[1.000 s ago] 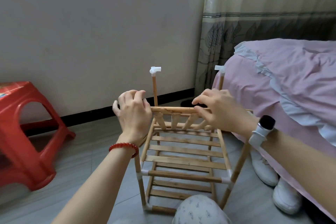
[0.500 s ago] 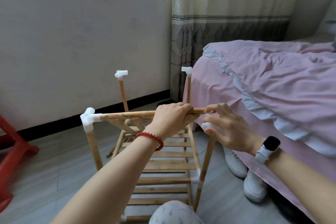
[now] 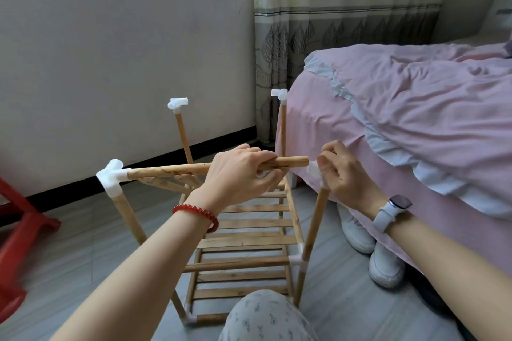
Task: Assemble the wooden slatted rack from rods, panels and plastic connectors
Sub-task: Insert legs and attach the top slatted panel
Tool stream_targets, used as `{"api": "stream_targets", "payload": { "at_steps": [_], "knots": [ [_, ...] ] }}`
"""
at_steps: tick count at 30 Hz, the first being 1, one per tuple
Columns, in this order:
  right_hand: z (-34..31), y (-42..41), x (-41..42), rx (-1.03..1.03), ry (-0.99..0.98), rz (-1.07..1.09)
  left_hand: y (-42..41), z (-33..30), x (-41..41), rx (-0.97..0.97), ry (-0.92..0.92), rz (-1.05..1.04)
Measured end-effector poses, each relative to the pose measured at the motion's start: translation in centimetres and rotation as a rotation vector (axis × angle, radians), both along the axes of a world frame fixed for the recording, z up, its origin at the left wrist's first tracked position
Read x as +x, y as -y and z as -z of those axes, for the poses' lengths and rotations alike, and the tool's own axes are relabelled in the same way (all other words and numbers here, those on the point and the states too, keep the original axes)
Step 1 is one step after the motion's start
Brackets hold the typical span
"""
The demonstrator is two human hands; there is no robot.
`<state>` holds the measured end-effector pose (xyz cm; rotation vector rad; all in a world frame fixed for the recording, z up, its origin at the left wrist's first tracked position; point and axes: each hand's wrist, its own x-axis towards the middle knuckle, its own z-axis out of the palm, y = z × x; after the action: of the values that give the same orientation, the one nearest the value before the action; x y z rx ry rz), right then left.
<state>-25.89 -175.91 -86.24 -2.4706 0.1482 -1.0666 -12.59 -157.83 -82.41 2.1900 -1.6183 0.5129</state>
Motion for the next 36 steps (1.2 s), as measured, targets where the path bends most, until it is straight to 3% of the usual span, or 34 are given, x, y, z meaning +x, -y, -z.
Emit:
{"api": "stream_targets", "payload": {
  "at_steps": [11, 16, 18, 21, 23, 27, 33, 36],
  "knots": [
    [0.3, -0.6, 0.3, 0.222, 0.050, -0.066, -0.1, 0.6, -0.6, 0.024, 0.035, 0.042],
    [-0.8, -1.1, 0.7, 0.347, -0.086, -0.158, -0.5, 0.5, -0.8, -0.025, 0.027, 0.054],
    [-1.0, -1.7, 1.2, 0.619, -0.026, -0.238, -0.7, 0.6, -0.8, -0.040, 0.006, 0.025],
    [-1.7, -2.1, 2.4, 1.295, 0.115, -0.299, -0.9, 0.8, -0.9, -0.032, -0.026, -0.030],
    [-2.1, -1.9, 3.1, 1.492, 0.070, -0.292, -0.8, 0.9, -0.8, -0.019, -0.070, -0.065],
    [-2.3, -2.3, 4.0, 1.456, -0.037, -0.295, -0.3, 1.0, -0.7, -0.001, -0.136, -0.101],
    [-1.9, -2.4, 5.3, 1.427, -0.037, -0.248, 0.0, 1.3, -0.6, -0.059, -0.141, -0.113],
    [-2.1, -2.2, 5.7, 1.218, -0.048, -0.144, 0.3, 1.2, -0.3, -0.049, -0.137, -0.115]
  ]
}}
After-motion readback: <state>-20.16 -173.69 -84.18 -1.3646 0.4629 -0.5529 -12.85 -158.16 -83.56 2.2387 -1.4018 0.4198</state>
